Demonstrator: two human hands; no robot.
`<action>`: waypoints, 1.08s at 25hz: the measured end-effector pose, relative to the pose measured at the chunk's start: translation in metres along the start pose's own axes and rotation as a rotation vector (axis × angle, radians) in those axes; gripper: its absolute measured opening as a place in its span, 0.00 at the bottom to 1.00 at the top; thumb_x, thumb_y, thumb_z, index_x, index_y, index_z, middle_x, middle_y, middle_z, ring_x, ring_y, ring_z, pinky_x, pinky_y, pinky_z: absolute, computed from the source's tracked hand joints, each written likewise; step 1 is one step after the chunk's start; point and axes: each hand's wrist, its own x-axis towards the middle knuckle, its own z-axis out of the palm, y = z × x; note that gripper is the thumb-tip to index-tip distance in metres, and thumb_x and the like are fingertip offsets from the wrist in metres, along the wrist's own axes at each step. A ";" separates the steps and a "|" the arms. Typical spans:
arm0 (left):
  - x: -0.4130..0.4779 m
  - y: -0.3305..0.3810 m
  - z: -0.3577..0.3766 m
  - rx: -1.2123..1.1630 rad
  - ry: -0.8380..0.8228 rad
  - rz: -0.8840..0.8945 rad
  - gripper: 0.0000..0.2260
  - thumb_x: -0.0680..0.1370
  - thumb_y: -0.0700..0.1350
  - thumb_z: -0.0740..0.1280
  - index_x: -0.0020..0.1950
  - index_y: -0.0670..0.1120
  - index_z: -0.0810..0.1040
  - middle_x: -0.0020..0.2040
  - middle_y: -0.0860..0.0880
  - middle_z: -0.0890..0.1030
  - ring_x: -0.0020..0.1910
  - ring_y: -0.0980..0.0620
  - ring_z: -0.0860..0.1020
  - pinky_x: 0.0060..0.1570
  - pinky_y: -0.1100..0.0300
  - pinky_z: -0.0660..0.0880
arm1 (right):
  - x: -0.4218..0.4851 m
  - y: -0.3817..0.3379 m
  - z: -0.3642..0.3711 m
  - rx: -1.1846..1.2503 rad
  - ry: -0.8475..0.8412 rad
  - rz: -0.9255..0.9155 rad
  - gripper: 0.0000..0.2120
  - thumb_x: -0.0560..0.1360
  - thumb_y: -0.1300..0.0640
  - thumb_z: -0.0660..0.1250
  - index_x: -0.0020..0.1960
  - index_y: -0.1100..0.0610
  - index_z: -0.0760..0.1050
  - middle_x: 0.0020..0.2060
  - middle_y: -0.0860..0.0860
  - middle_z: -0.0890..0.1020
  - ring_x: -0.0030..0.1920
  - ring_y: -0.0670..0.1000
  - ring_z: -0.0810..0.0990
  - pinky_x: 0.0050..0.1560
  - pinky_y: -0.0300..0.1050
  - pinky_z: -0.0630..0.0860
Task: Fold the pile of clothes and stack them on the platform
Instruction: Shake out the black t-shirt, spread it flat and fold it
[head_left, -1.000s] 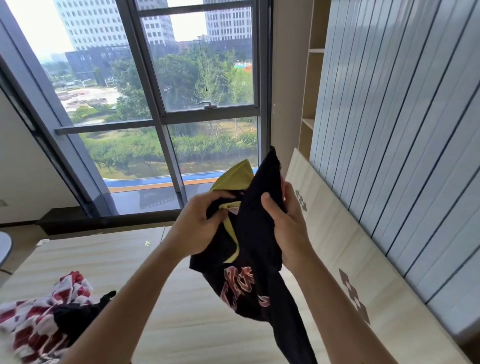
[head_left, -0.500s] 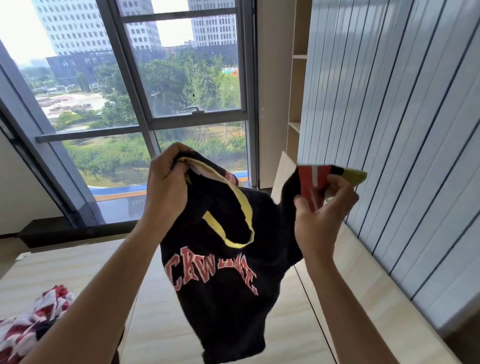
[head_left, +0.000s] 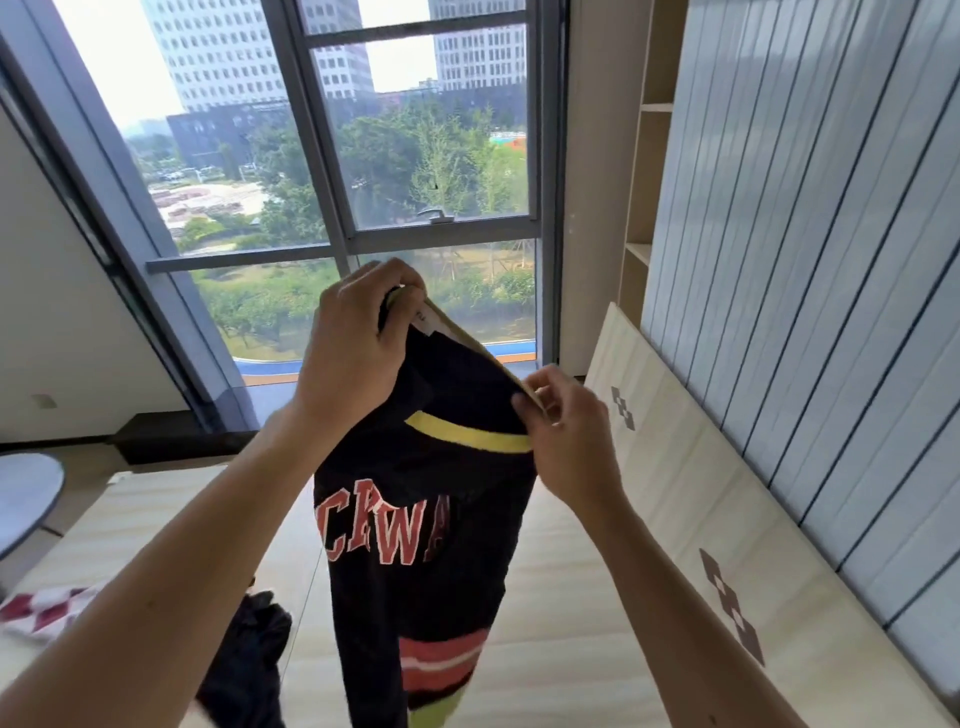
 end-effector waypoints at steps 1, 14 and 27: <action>-0.002 -0.010 -0.006 0.095 0.004 0.015 0.08 0.83 0.41 0.62 0.48 0.43 0.79 0.43 0.48 0.80 0.42 0.49 0.77 0.43 0.52 0.74 | 0.004 -0.002 -0.002 -0.013 0.062 -0.032 0.04 0.80 0.55 0.68 0.46 0.54 0.76 0.37 0.43 0.80 0.39 0.43 0.80 0.39 0.38 0.77; -0.046 -0.026 0.003 -0.116 -0.294 -0.069 0.10 0.78 0.45 0.72 0.48 0.47 0.70 0.32 0.54 0.77 0.26 0.56 0.73 0.28 0.69 0.67 | 0.038 -0.039 -0.037 -0.081 0.234 -0.262 0.09 0.82 0.54 0.62 0.43 0.50 0.72 0.30 0.40 0.73 0.32 0.41 0.72 0.41 0.46 0.71; -0.032 -0.056 0.002 -0.394 -0.255 -0.797 0.16 0.82 0.39 0.58 0.45 0.49 0.84 0.39 0.46 0.82 0.40 0.47 0.81 0.38 0.57 0.76 | 0.068 -0.005 -0.090 -0.001 -0.115 0.022 0.08 0.83 0.57 0.60 0.46 0.52 0.74 0.39 0.50 0.76 0.40 0.47 0.75 0.44 0.42 0.72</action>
